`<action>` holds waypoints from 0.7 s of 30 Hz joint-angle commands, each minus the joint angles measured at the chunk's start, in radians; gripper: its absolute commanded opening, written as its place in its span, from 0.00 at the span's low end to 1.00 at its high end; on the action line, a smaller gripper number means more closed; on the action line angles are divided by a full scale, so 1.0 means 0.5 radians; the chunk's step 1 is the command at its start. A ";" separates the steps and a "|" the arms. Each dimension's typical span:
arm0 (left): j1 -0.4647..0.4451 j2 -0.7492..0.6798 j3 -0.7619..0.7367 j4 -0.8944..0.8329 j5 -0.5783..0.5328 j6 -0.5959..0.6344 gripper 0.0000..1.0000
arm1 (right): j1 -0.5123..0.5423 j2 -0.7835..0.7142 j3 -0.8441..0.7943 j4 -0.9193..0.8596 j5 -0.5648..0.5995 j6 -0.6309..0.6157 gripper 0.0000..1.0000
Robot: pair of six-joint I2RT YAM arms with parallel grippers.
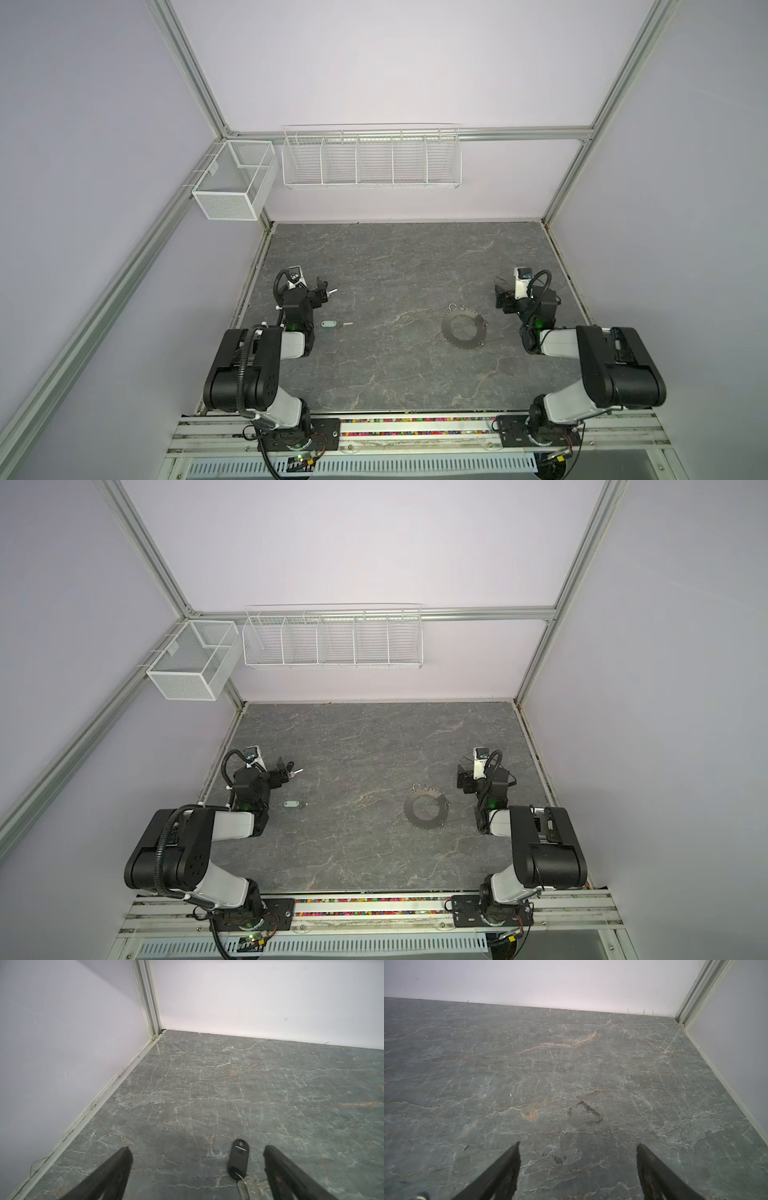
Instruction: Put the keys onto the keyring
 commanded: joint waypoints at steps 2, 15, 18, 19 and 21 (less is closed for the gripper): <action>0.009 0.009 0.019 0.037 -0.006 -0.034 0.99 | 0.007 -0.012 0.020 0.013 0.015 0.018 0.88; 0.011 0.009 0.020 0.035 -0.004 -0.040 0.99 | -0.005 -0.006 0.024 0.008 0.000 0.030 0.88; 0.011 0.012 0.021 0.037 -0.008 -0.040 0.99 | -0.006 -0.008 0.026 0.009 0.001 0.030 0.88; 0.011 0.013 0.021 0.036 -0.009 -0.040 0.99 | -0.007 -0.008 0.027 0.010 0.001 0.030 0.88; 0.011 0.015 0.019 0.036 -0.009 -0.040 0.99 | -0.006 -0.008 0.026 0.007 0.000 0.030 0.88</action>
